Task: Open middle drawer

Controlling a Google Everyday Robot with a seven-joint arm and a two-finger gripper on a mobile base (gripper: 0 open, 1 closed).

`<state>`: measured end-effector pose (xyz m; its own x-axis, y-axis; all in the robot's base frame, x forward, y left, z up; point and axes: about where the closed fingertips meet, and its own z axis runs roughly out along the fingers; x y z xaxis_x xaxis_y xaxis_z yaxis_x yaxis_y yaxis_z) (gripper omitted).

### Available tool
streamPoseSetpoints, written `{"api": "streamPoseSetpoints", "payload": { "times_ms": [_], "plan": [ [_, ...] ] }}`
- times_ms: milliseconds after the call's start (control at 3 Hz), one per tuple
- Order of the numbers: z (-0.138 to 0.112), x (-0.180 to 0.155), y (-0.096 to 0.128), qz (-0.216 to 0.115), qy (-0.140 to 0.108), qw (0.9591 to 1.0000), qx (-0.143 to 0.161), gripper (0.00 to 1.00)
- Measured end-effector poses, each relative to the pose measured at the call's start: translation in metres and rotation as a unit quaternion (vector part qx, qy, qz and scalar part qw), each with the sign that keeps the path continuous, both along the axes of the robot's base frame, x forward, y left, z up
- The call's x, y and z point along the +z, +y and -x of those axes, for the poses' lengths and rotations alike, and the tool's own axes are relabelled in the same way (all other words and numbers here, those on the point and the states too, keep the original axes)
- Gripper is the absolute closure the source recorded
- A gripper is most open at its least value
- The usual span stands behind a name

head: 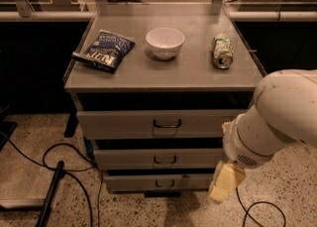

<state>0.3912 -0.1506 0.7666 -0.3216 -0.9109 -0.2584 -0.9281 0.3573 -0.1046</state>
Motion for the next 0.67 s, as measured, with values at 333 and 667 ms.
{"api": "streamPoseSetpoints", "payload": {
  "times_ms": [333,667],
  "plan": [
    [0.001,-0.009,0.001,-0.016,0.009,0.9998,-0.007,0.0],
    [0.001,-0.038,0.013,-0.067,0.021,0.9976,-0.004,0.0]
  ]
}}
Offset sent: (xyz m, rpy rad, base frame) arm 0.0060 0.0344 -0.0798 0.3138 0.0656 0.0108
